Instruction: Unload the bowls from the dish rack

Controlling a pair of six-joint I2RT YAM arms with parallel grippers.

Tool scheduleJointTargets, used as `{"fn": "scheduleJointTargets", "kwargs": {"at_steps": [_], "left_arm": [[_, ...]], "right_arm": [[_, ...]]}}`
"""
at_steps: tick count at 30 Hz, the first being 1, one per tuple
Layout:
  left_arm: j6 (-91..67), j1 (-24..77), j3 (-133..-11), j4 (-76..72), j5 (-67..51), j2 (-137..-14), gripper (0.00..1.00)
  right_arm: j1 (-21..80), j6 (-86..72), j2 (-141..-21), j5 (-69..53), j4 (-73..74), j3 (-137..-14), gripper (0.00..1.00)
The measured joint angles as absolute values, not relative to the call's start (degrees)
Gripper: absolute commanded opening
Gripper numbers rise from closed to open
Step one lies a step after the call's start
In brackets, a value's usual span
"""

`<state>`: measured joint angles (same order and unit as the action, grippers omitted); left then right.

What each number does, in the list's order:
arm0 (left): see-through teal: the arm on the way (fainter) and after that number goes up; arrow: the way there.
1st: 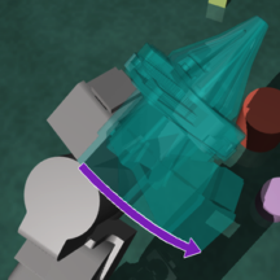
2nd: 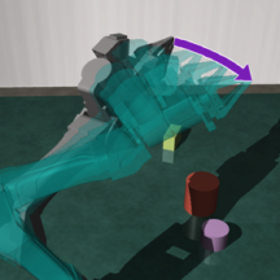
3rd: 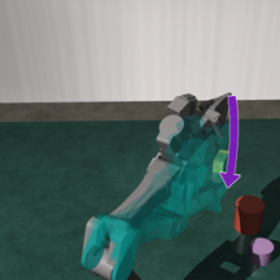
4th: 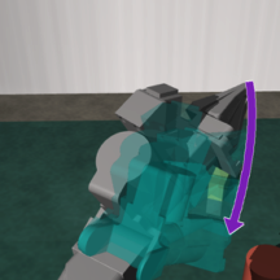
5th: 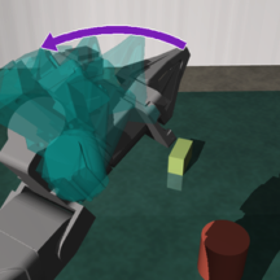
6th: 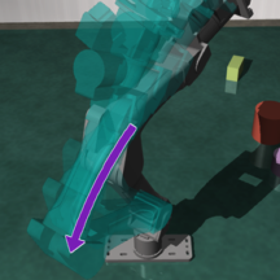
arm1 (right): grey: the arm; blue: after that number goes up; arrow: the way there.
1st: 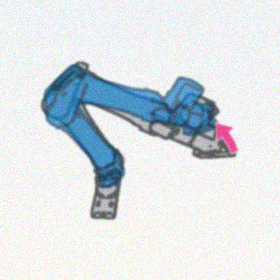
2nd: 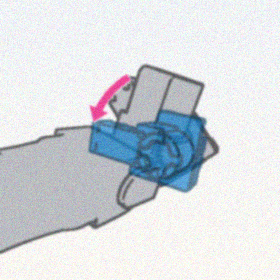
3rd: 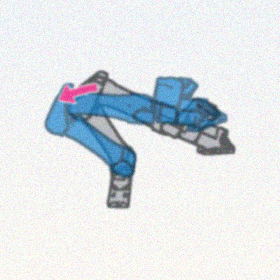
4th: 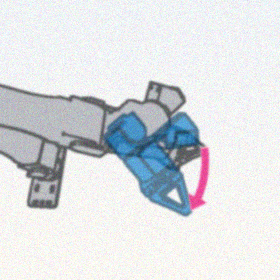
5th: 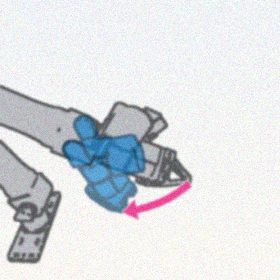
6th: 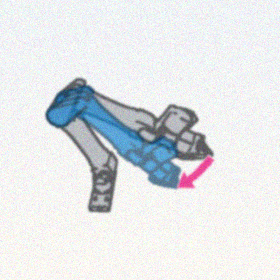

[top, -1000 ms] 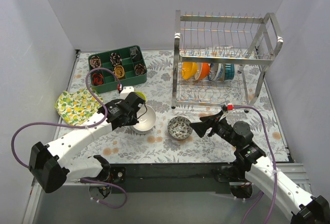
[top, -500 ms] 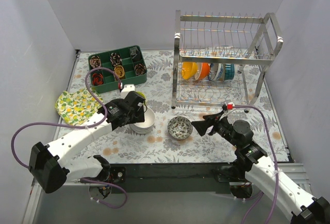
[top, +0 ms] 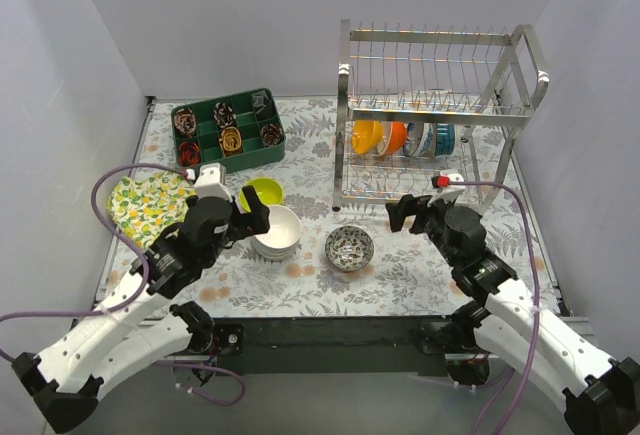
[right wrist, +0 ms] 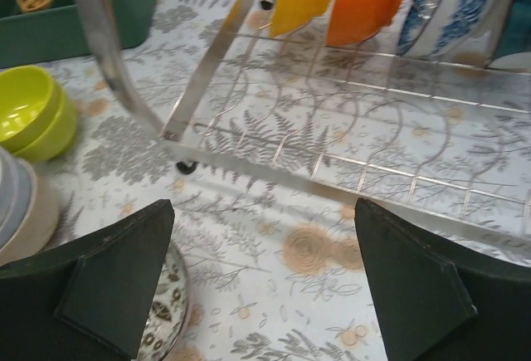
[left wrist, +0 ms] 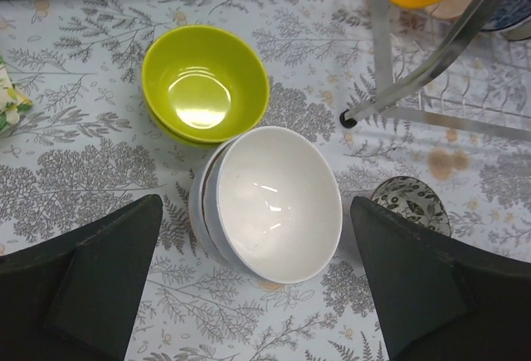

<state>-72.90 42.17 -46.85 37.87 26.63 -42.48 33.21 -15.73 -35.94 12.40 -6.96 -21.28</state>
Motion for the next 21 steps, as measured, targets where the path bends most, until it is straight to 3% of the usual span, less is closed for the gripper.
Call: {"fn": "scheduleJointTargets", "kwargs": {"at_steps": [8,16,21], "left_arm": [[-69.0,42.2,-36.6,28.1,26.5,-29.4,0.98],[-67.1,42.2,-35.9,25.8,25.7,-27.4,0.98],[-66.3,42.2,-35.9,25.3,24.8,-27.3,0.98]], "right_arm": [[25.9,-10.9,-50.8,19.2,-9.9,-29.1,0.99],[13.1,-9.3,-62.5,15.2,-17.1,-31.2,0.99],[10.2,-5.2,-69.9,12.9,-20.6,-34.3,0.98]]}}
